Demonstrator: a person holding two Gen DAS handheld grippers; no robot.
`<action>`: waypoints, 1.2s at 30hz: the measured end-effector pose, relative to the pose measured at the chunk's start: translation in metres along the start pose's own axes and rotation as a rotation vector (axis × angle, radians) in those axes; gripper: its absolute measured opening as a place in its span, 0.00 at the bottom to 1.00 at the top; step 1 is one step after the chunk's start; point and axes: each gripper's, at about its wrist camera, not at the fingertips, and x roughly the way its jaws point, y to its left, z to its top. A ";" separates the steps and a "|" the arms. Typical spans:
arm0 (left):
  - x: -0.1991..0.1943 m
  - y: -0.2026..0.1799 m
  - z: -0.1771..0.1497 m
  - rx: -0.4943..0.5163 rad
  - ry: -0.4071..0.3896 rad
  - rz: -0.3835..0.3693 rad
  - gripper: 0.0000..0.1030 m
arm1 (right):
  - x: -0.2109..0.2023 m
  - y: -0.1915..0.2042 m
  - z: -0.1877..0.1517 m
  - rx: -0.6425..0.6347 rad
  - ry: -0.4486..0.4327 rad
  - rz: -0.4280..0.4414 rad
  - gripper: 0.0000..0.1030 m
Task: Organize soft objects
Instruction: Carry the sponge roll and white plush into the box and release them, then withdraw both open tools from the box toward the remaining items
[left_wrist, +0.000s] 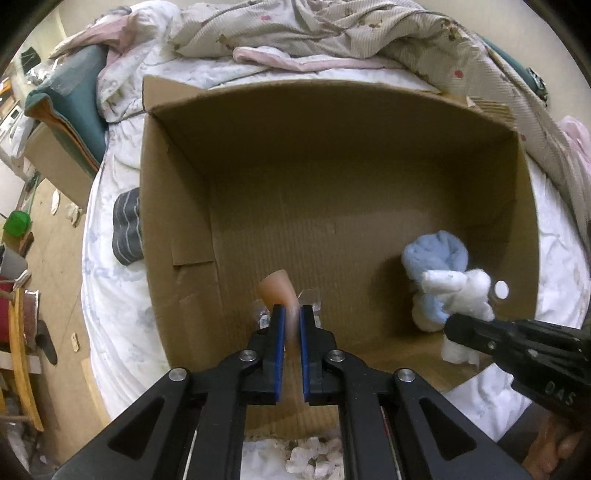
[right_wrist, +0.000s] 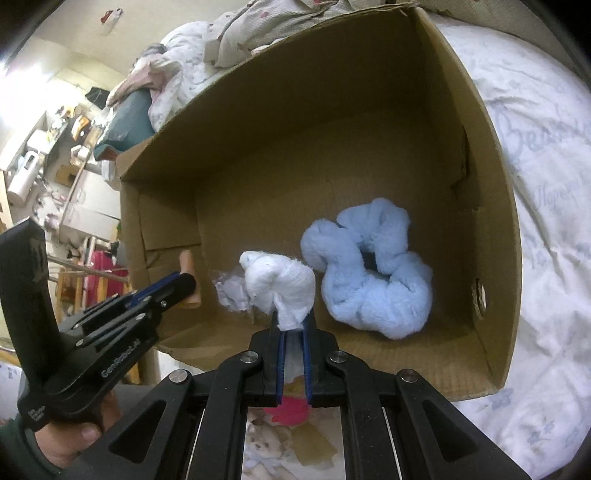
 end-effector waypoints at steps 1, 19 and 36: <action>0.003 0.001 0.000 -0.007 0.005 -0.004 0.06 | 0.001 0.001 0.000 -0.006 0.004 -0.007 0.09; -0.001 0.002 0.009 0.008 -0.013 -0.016 0.56 | -0.003 -0.009 -0.002 0.023 -0.036 0.009 0.17; -0.042 0.017 -0.003 -0.074 -0.075 -0.028 0.82 | -0.035 0.003 -0.015 -0.042 -0.147 -0.049 0.78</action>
